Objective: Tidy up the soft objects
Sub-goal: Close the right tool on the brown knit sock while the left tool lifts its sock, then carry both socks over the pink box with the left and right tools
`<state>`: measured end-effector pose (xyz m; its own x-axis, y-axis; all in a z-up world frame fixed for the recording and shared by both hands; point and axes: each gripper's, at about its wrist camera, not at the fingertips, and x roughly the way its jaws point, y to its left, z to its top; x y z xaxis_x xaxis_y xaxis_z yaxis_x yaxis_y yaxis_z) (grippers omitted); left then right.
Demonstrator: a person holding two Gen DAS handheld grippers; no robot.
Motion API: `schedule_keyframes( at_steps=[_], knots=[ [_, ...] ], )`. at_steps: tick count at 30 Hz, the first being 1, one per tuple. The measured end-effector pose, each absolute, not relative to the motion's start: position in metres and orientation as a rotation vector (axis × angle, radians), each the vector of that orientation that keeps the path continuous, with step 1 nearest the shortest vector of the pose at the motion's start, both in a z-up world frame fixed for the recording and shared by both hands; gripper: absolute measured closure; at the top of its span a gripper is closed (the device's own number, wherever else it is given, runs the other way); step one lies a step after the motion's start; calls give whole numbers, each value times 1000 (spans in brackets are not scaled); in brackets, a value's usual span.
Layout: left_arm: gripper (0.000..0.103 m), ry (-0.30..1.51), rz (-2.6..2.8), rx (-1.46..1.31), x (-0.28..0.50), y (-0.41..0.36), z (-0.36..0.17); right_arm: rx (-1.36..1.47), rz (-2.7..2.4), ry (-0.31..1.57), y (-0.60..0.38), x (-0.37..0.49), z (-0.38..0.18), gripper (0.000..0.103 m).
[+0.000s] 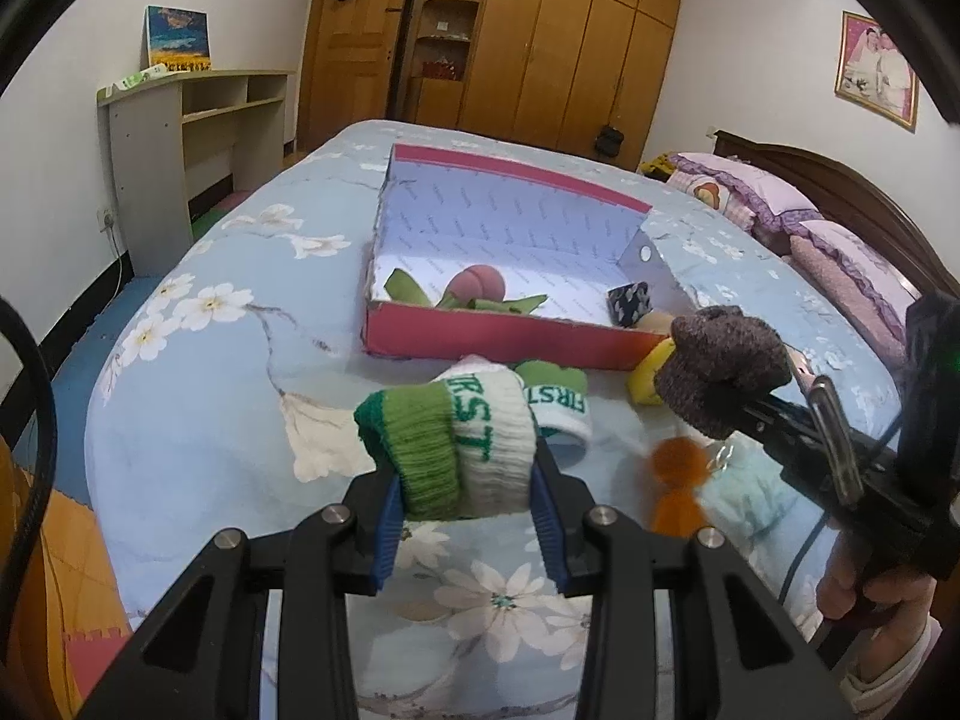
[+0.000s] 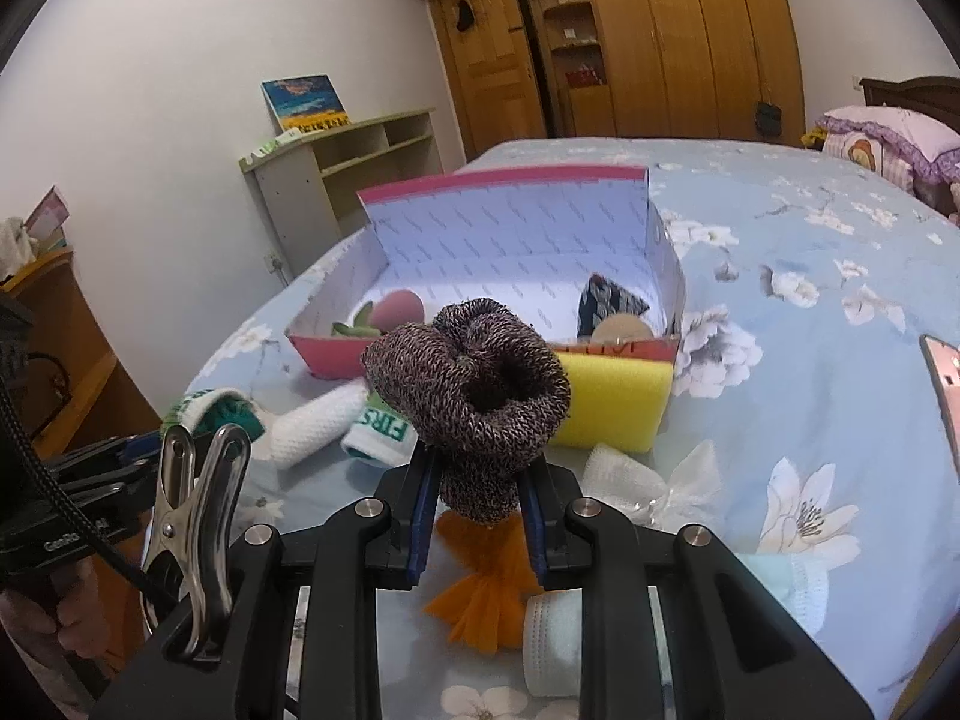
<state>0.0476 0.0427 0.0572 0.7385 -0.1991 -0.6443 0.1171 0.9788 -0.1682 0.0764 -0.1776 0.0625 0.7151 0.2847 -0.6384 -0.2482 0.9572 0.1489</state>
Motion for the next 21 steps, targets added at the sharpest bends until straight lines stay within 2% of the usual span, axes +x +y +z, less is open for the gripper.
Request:
schedule_keyframes(
  at_steps=[10,21],
  knots=[
    [64,716,-197,-131,67,32,71,44,315,678,-179,75,86,77],
    [64,701,-191,-96,101,21,89,29,312,695,-184,96,89,77]
  ],
)
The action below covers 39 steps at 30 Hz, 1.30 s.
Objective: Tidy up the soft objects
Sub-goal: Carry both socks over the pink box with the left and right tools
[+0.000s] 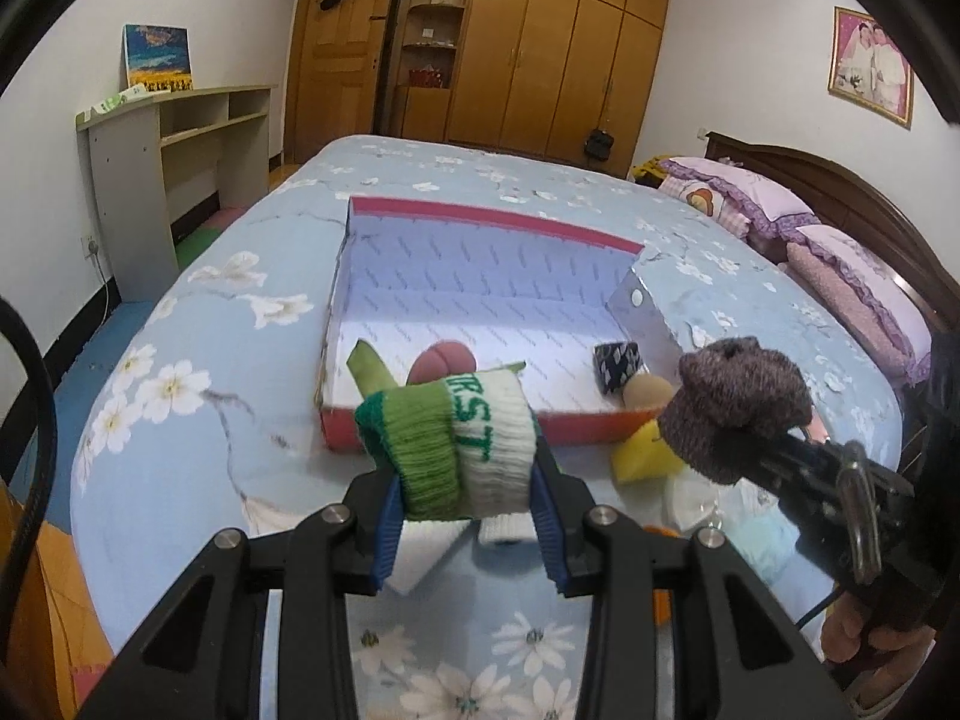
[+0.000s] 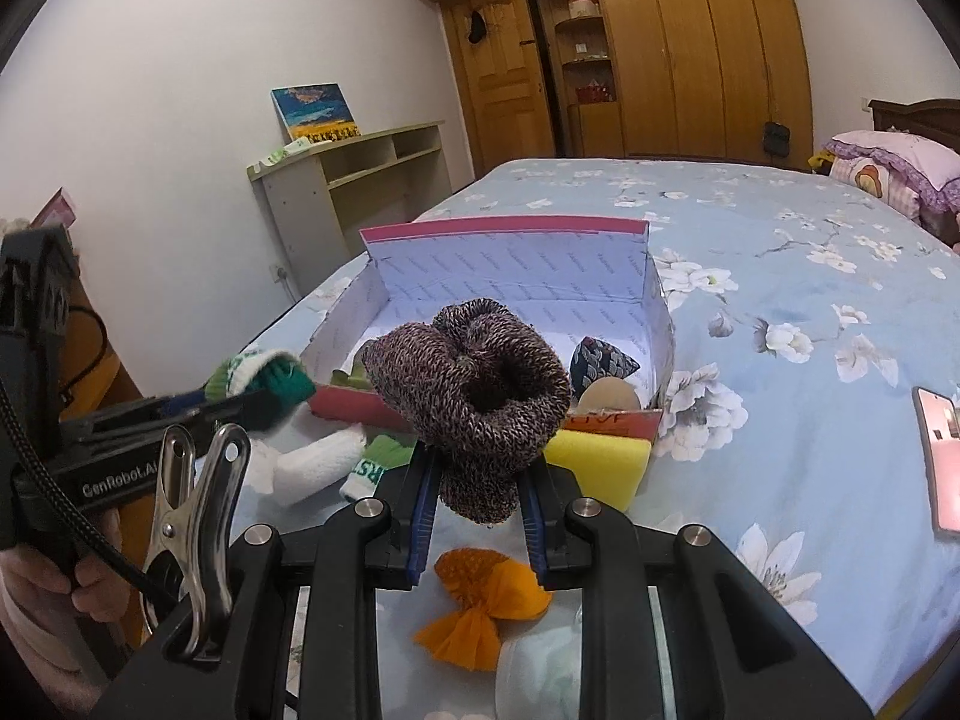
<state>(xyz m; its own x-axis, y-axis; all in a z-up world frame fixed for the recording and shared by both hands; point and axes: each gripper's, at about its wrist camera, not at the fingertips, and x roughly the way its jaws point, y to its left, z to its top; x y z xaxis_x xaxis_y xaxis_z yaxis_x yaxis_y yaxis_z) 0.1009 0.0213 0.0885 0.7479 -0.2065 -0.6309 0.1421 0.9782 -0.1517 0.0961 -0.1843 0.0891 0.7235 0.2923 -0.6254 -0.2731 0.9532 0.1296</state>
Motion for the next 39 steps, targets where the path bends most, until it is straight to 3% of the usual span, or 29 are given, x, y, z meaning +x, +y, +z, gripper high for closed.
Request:
schedule_keyframes(
  at_steps=[15,39],
  knots=[
    [64,654,-189,-52,151,7,112,19,296,687,-193,134,99,77],
    [64,698,-172,-46,220,4,89,30,246,715,-203,207,86,77]
  ],
)
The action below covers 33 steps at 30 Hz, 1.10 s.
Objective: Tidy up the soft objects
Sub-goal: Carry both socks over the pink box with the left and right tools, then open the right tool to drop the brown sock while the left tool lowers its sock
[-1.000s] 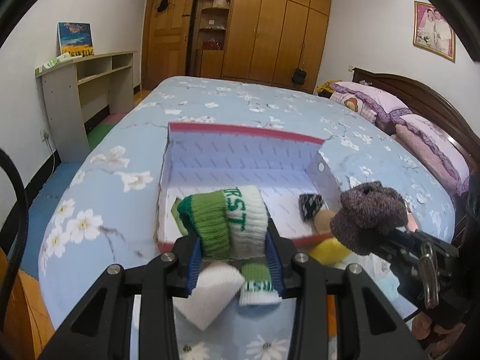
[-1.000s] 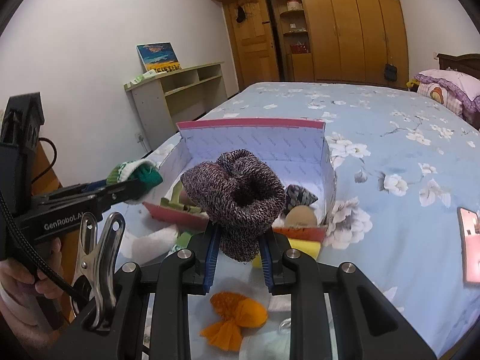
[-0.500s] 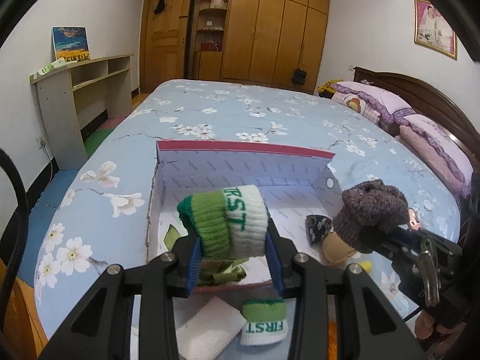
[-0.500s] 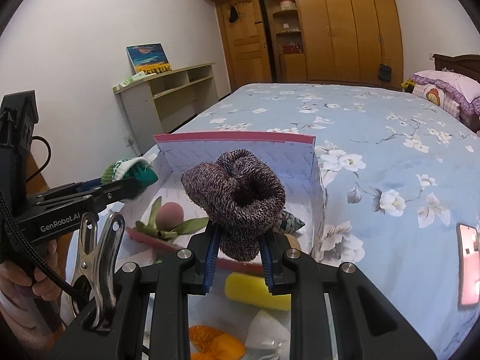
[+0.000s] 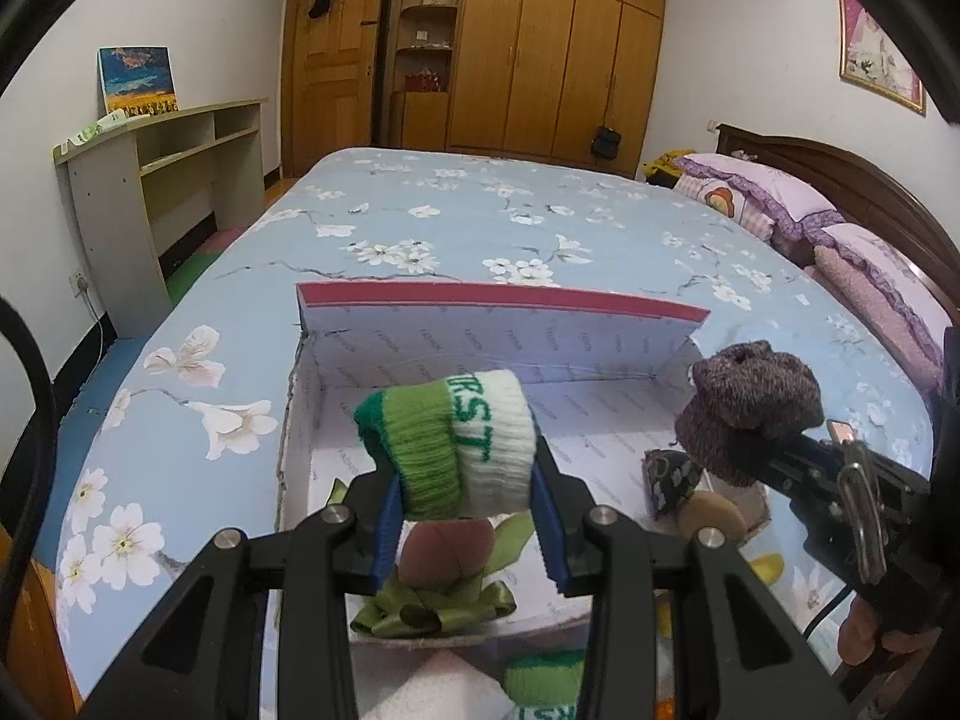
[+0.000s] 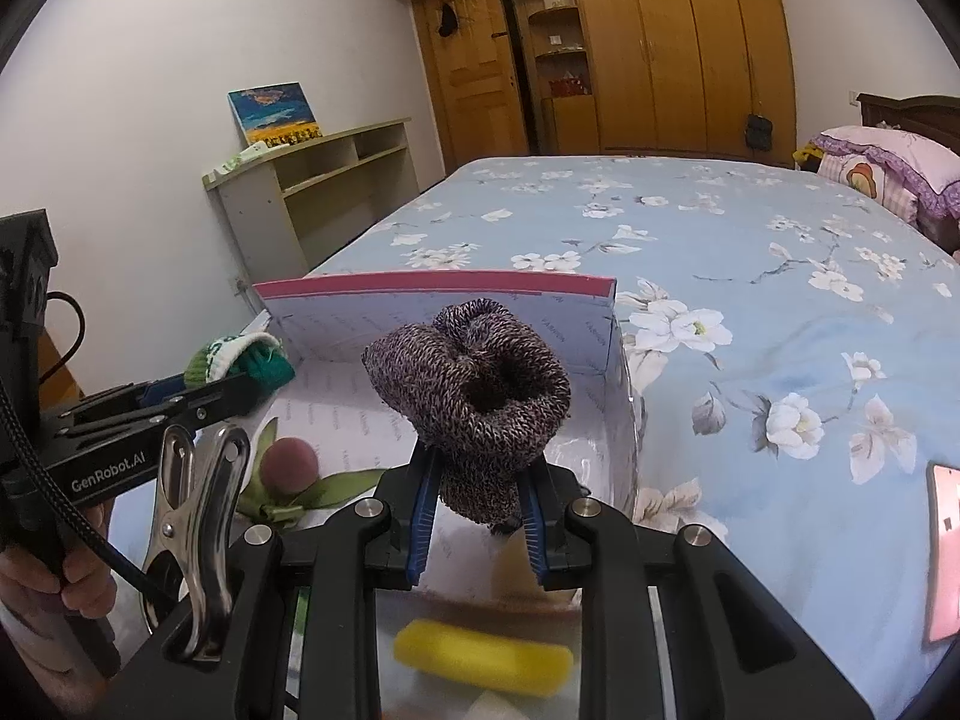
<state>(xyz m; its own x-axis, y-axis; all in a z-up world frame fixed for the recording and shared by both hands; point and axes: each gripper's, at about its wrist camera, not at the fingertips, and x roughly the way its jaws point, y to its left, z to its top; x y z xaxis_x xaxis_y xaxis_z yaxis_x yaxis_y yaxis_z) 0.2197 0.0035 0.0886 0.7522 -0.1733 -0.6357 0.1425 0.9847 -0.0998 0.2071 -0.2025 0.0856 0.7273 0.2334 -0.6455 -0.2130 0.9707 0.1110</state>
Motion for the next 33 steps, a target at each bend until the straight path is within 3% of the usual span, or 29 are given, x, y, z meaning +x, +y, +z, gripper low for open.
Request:
schedule_keyframes(
  at_steps=[33],
  knots=[
    [63,804,-117,-6,274,6,31,44,207,794,-209,268,37,77]
  ],
)
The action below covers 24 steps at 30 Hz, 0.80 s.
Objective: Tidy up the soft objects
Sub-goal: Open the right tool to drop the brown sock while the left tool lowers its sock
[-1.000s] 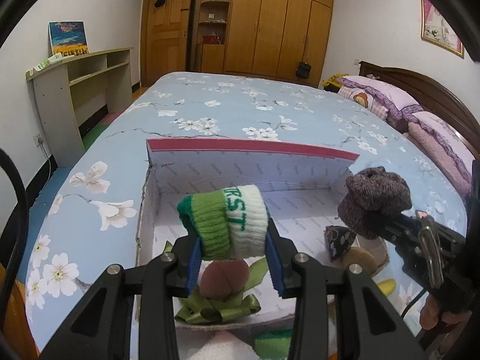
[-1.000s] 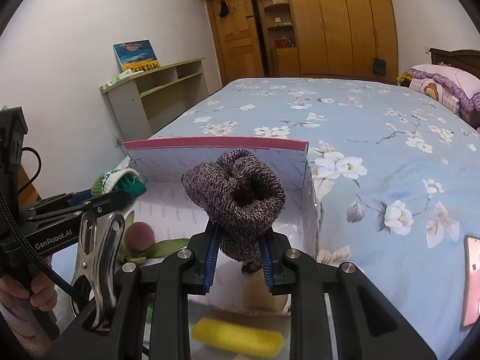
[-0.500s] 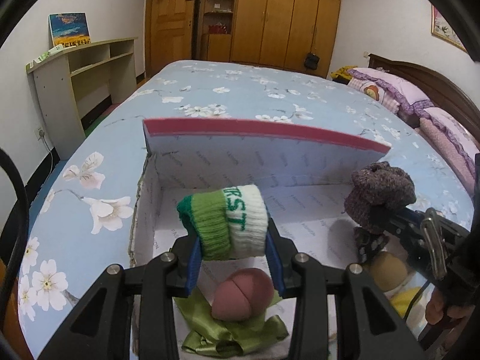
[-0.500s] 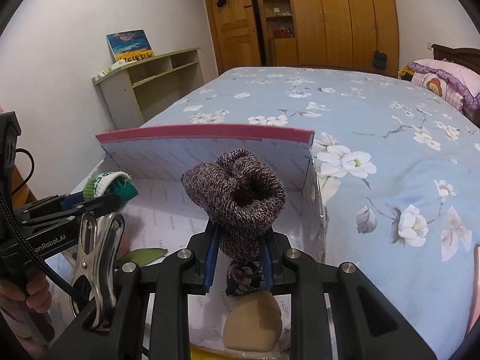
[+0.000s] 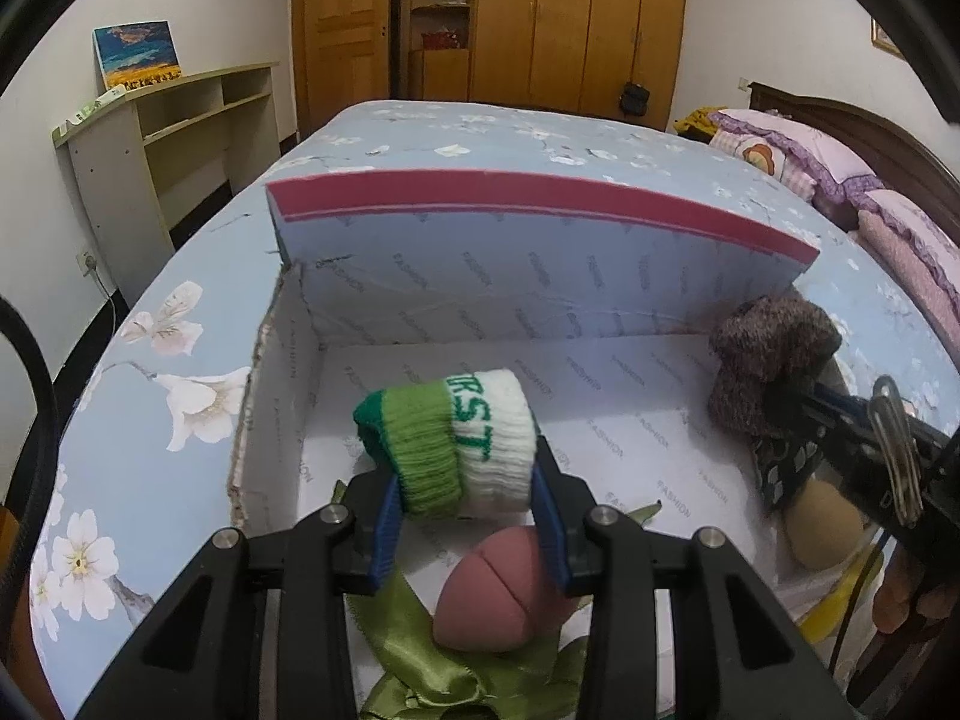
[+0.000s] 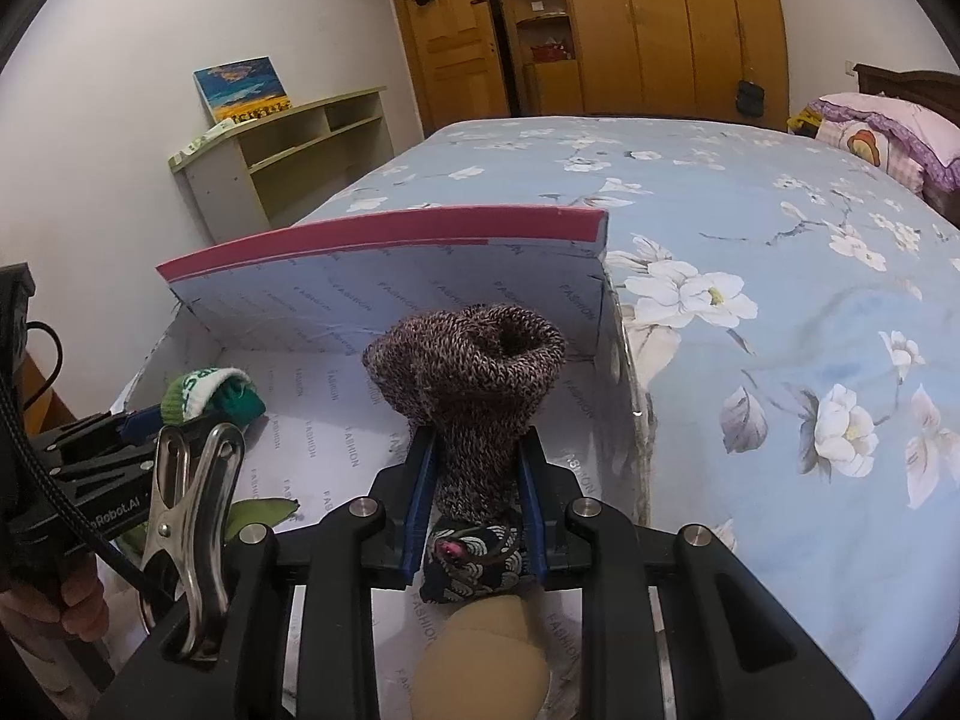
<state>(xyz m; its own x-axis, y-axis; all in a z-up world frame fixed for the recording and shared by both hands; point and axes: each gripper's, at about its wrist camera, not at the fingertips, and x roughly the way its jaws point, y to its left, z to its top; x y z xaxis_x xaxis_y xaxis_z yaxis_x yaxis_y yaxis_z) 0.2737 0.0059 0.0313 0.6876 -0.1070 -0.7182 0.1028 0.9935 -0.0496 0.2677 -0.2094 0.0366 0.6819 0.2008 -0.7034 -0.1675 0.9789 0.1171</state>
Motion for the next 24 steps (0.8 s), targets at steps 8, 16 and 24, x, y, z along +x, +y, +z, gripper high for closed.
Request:
schedule_keyframes(
  at_steps=[8,16,24],
  knots=[
    [58,822,-139,-38,274,8,29,55,205,783,-210,268,37,73],
    [53,802,-141,-43,269,6,33,63,206,777,-212,265,39,67],
    [53,792,-131,-44,267,6,38,53,206,743,-213,260,46,59]
  ],
)
